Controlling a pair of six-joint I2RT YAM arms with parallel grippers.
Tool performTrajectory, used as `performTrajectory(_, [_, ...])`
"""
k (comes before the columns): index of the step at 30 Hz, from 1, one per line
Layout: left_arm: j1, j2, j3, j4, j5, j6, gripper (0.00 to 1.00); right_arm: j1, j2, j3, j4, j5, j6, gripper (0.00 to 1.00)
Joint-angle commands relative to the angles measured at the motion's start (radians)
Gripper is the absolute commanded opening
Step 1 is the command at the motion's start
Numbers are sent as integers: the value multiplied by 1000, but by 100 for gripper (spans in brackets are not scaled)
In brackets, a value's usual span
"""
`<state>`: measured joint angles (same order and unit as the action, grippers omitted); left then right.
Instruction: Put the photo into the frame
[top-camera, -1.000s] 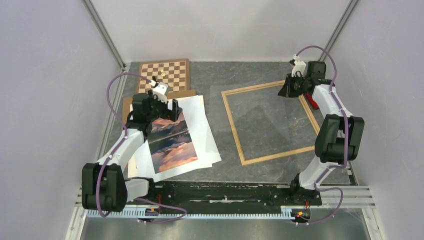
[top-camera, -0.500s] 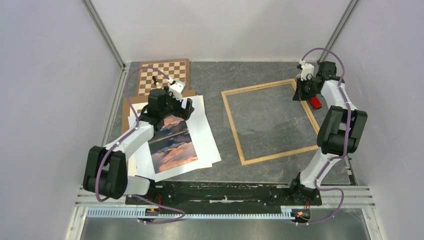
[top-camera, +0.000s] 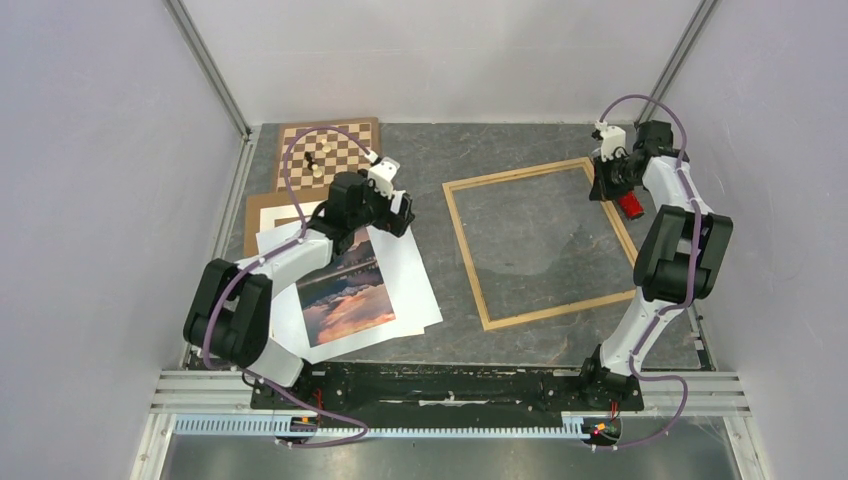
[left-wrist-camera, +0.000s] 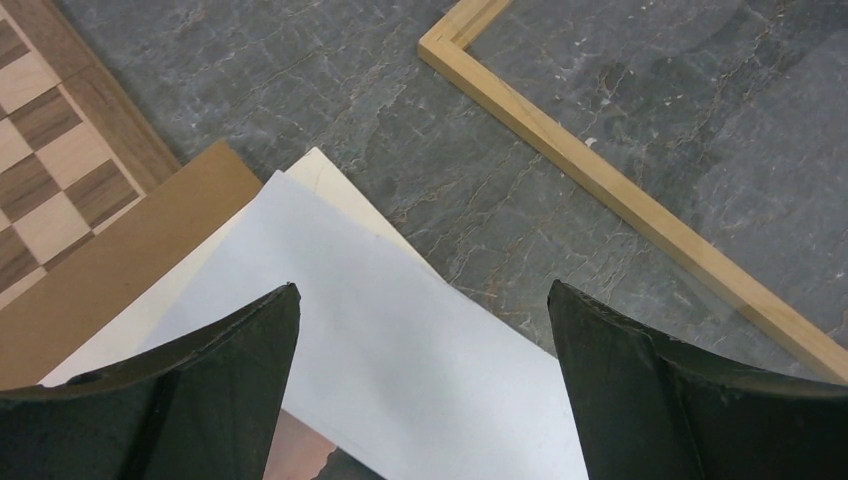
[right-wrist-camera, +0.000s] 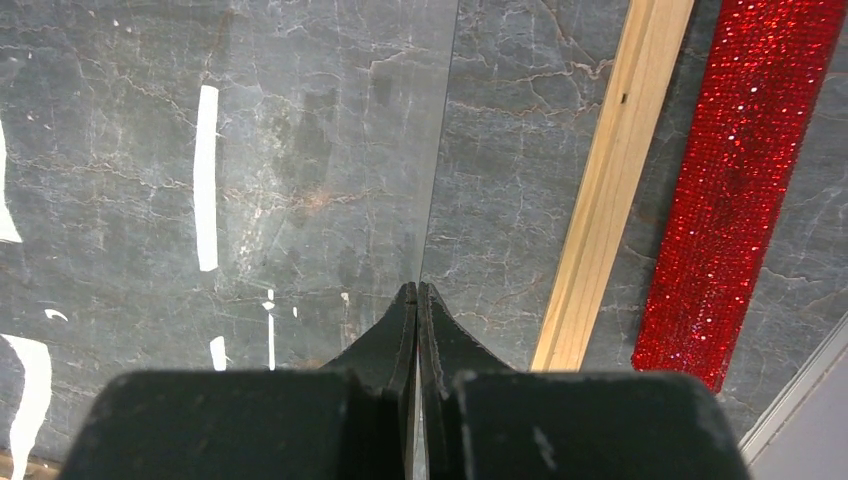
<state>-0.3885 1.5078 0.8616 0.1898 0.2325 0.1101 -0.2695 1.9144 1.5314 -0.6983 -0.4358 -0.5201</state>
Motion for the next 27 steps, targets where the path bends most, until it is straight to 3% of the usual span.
performTrajectory(1, [-26,58,64,80,-48,-98,100,-23,-4,42,2,-45,-27,0])
performTrajectory(9, [-70,204,203,36,-152,-272,99,-90,-98,-70,49,-206,-45,0])
performTrajectory(16, [-120,351,403,-154,-221,-405,97,-147,-208,-203,88,-347,-83,0])
performTrajectory(27, [-179,612,735,-491,-334,-567,89,-189,-286,-299,106,-398,-119,0])
